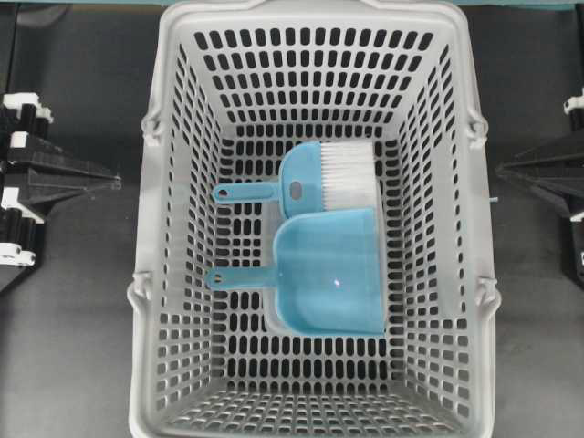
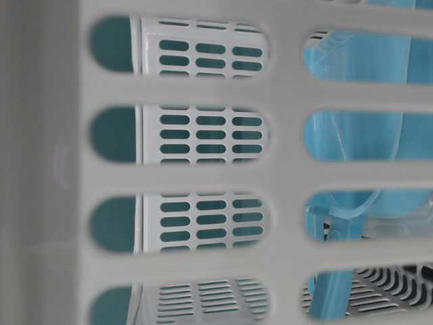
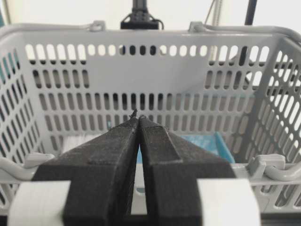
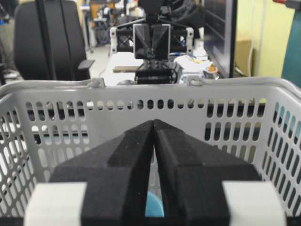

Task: Pick up the dustpan from the shopping basket with the left arm.
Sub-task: 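Move the left gripper from rest toward the basket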

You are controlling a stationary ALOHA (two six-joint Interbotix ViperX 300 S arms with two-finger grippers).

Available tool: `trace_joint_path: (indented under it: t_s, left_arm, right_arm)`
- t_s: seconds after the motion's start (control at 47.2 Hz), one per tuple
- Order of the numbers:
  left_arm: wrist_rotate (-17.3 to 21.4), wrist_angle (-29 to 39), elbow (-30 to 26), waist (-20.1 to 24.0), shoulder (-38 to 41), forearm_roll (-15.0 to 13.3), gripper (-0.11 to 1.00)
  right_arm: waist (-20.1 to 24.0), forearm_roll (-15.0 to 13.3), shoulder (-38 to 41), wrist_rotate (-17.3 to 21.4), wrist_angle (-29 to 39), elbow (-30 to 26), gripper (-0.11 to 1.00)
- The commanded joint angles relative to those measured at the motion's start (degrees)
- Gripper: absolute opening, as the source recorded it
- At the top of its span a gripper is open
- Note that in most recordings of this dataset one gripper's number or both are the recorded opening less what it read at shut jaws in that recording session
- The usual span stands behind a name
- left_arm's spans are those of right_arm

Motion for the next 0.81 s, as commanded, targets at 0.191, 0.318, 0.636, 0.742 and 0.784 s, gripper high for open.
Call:
trace_joint_path:
  t_s: [0.191, 0.318, 0.636, 0.742, 0.784]
  left_arm:
    - [-5.2, 4.3, -5.2, -1.6, 5.1, 2.3, 0.00]
    - [-5.3, 10.5, -9.9, -1.7, 7.6, 2.3, 0.00]
    - [-5.3, 34.2, -25.9, -2.1, 17.1, 2.3, 0.00]
    - [-5.2, 41.0, -31.2, -2.6, 20.7, 2.4, 0.00]
    - [-5.1, 43.6, -33.1, -2.8, 22.1, 2.4, 0.00]
  right_arm:
    - [-0.2, 0.7, 1.0, 1.5, 5.7, -0.4, -0.01]
    - [-0.2, 0.7, 1.0, 1.8, 9.1, -1.9, -0.01]
    - [-0.2, 0.7, 1.0, 1.2, 17.3, -5.2, -0.01]
    - [-0.1, 0.7, 0.8, 1.1, 18.8, -5.4, -0.01]
    - [-0.1, 0.7, 0.8, 1.1, 18.8, -5.5, 0.00]
